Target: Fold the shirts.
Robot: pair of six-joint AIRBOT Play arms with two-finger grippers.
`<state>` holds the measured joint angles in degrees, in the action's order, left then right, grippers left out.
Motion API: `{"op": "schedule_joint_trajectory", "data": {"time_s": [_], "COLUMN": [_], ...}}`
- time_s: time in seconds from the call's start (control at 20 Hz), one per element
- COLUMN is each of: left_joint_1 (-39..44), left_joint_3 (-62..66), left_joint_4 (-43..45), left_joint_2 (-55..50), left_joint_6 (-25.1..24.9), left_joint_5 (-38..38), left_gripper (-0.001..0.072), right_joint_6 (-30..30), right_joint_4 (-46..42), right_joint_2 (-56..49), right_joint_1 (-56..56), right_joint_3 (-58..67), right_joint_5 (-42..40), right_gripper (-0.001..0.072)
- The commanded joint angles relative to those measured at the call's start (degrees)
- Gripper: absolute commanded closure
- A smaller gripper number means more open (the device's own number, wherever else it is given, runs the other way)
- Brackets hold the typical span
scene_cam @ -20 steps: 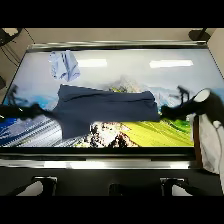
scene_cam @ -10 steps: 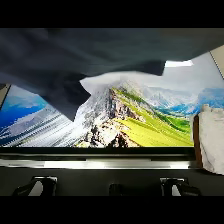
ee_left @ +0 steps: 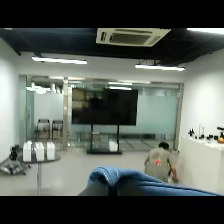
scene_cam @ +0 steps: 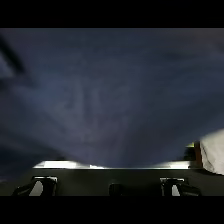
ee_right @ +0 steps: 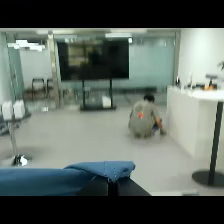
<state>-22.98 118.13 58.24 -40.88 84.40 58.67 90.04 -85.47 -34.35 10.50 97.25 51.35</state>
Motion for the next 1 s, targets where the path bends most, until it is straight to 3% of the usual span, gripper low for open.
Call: {"op": "schedule_joint_trajectory", "data": {"time_s": [0.0, 0.2, 0.35, 0.55, 0.7, 0.8, 0.9, 0.95], "left_joint_1": [0.0, 0.9, 4.5, 7.6, 7.9, 7.9, 7.9, 7.8], "left_joint_3": [0.1, -7.3, -23.9, -42.0, -42.6, -42.6, -42.6, -42.6], "left_joint_4": [0.3, 0.3, 2.1, 1.9, -5.2, -8.5, -8.5, -8.5], "left_joint_2": [-5.2, -19.6, -29.0, -41.0, -47.5, -48.4, -48.4, -48.5], "left_joint_6": [1.2, -0.3, -4.5, -5.1, -5.2, -5.2, -5.2, -6.1], "left_joint_5": [8.5, 22.7, 21.3, 6.0, -7.0, -16.8, -22.0, -21.8], "left_gripper": [0.0676, 0.0677, 0.0677, 0.0676, 0.0676, 0.0676, 0.0676, 0.0676], "right_joint_6": [1.7, -2.0, -1.8, -0.4, 0.4, 5.9, 11.8, 11.8], "right_joint_4": [-0.7, 0.4, 4.3, 10.4, 12.5, 13.6, 13.8, 14.0], "right_joint_2": [-6.3, -26.3, -42.9, -60.2, -65.0, -65.1, -65.1, -65.2], "right_joint_1": [0.0, 0.0, -0.1, -2.7, -6.1, -6.5, -5.8, -5.8], "right_joint_3": [0.1, -0.3, -4.9, -6.4, -6.4, -6.2, -5.4, -5.4], "right_joint_5": [11.7, 31.3, 33.4, 18.6, -2.6, -15.9, -20.8, -19.5], "right_gripper": [0.0667, 0.0668, 0.0668, 0.0668, 0.0667, 0.0666, 0.0666, 0.0666]}}
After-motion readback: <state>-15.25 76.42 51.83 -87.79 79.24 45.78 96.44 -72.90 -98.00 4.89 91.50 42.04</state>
